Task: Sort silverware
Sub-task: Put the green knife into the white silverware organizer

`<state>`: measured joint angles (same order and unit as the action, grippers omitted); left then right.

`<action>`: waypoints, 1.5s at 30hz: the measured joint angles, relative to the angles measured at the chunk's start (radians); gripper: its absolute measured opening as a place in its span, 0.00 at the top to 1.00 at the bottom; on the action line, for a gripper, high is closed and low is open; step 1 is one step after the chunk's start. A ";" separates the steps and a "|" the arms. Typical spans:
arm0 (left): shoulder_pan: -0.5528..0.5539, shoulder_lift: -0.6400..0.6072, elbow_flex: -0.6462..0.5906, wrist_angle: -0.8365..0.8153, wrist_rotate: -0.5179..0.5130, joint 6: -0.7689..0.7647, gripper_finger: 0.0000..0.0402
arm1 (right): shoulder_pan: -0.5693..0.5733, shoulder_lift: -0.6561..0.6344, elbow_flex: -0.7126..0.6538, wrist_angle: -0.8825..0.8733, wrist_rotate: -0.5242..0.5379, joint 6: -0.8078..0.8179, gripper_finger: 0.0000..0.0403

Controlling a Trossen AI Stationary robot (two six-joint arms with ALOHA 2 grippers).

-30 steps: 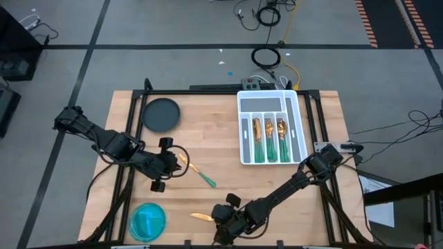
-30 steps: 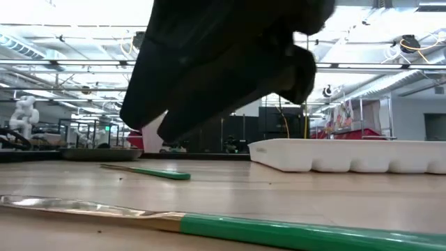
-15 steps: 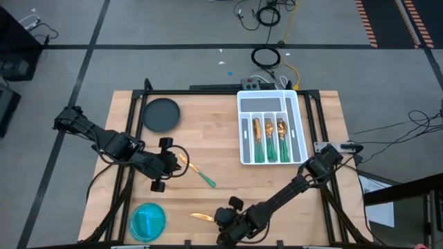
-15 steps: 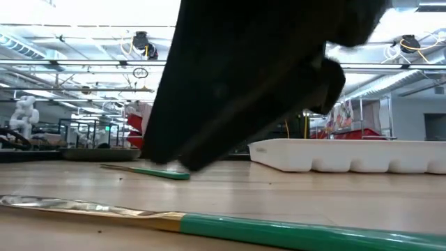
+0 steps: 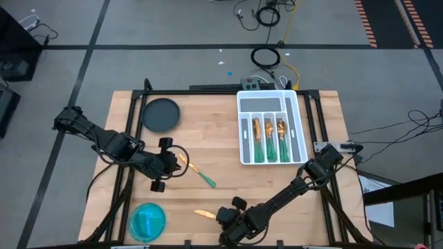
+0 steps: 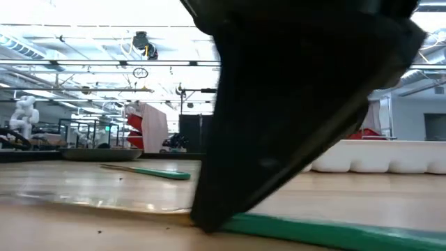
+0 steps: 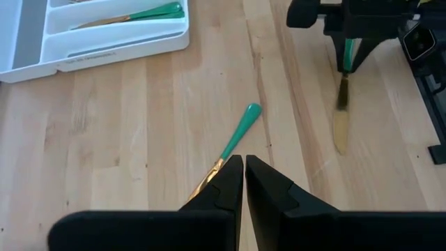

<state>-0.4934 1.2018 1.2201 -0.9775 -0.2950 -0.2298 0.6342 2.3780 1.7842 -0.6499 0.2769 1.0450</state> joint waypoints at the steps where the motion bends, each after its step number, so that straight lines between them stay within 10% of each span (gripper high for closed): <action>1: 0.000 0.000 0.000 0.000 0.000 0.000 0.93 | 0.003 0.008 0.000 -0.001 -0.006 -0.017 0.82; 9: 0.000 0.000 0.000 -0.001 -0.008 0.000 0.93 | 0.010 0.007 -0.002 -0.007 -0.033 -0.030 0.98; 45: 0.000 0.000 0.000 -0.009 -0.031 0.000 0.93 | 0.010 -0.033 0.201 -0.266 0.098 0.093 1.00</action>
<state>-0.4934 1.2018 1.2201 -0.9866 -0.3260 -0.2298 0.6441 2.3447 1.9850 -0.9164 0.3749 1.1375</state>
